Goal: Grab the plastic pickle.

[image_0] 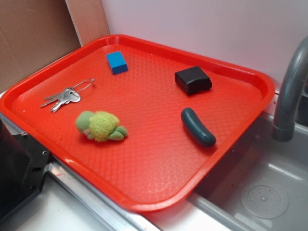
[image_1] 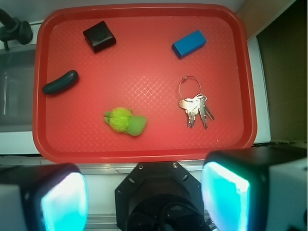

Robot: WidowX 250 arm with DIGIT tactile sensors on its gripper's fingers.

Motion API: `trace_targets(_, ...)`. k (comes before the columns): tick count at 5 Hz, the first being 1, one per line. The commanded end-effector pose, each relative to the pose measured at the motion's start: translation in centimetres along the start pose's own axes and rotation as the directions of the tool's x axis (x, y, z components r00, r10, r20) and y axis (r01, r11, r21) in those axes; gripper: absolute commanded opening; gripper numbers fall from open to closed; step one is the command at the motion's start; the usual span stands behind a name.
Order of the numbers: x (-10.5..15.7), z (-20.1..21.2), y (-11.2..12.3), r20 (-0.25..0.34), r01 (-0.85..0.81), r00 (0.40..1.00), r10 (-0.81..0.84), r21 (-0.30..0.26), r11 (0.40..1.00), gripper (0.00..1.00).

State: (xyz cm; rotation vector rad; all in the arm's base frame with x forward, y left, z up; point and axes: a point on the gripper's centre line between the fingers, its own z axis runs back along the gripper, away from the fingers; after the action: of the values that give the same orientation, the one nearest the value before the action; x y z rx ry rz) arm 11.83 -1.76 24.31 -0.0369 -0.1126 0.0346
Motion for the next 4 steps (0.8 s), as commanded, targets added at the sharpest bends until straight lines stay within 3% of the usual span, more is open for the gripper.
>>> trace_targets(1,0.0,0.0,0.0,0.000,0.000,1.000,0.000,0.000,1.000,1.00)
trace_targets(2,3.3,-0.7,0.2,0.002,-0.048,0.999,0.048,0.006,0.999,1.00)
trace_targets(4,12.9,-3.1,0.3,-0.053,-0.071,0.996,0.075,0.068,0.995,1.00)
